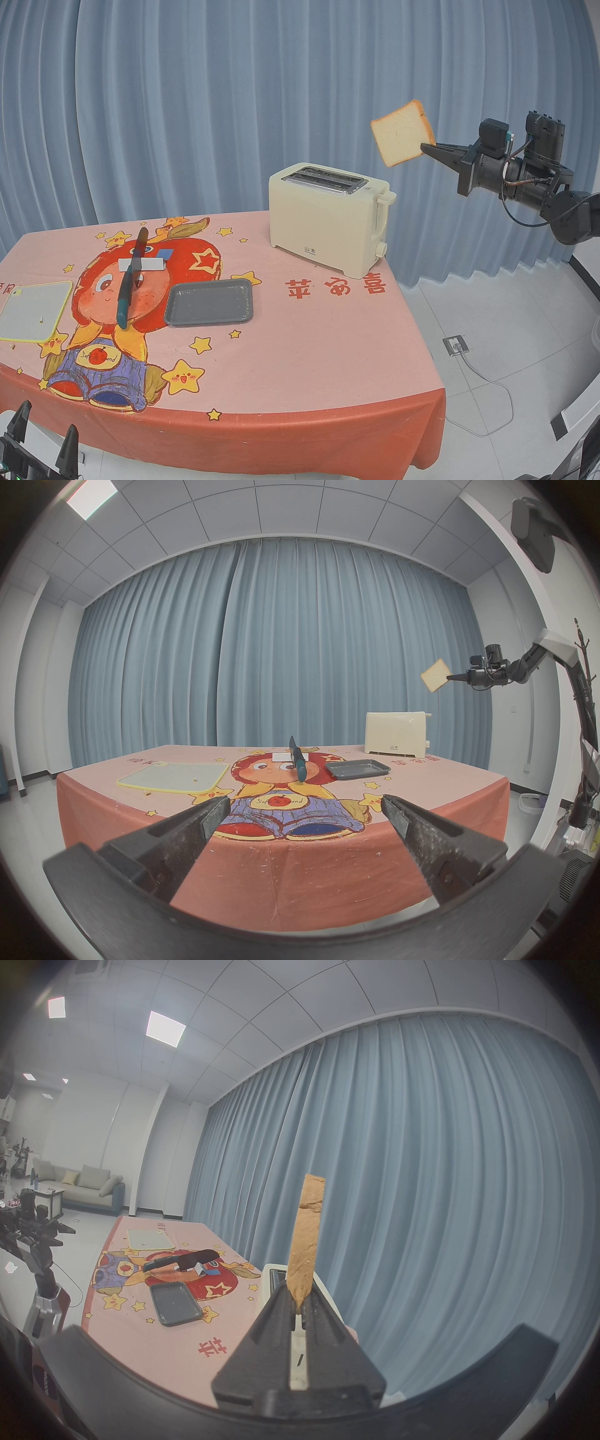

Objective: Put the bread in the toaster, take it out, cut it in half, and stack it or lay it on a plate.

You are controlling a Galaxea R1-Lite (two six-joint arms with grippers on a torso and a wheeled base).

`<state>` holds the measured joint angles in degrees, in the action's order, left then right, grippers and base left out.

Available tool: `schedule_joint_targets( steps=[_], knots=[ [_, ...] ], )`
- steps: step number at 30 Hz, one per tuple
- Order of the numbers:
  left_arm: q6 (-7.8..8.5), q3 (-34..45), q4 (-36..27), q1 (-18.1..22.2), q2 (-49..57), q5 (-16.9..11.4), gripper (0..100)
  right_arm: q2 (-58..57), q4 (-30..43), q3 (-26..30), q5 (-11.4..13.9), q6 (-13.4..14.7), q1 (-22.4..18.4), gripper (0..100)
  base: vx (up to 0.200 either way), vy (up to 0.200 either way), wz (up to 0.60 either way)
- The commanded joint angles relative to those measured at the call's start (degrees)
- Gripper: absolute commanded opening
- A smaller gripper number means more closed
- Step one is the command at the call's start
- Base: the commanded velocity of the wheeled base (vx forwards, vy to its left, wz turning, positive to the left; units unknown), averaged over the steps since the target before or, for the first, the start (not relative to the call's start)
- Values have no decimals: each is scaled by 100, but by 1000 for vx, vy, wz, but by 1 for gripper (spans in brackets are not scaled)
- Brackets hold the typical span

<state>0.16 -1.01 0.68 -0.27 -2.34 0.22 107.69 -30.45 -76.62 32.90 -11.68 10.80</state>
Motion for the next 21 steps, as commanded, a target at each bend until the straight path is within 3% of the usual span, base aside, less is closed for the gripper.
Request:
schedule_joint_targets(
  steps=[1, 21],
  knots=[
    [2, 101, 2, 0, -3, -4, 100, 358, 22, -345, 6, -1, 10, 0, 0, 0, 0],
    [2, 101, 2, 0, -3, 4, 100, 1061, 400, -1611, -12, 8, 89, 0, 0, 0, 0]
  ],
)
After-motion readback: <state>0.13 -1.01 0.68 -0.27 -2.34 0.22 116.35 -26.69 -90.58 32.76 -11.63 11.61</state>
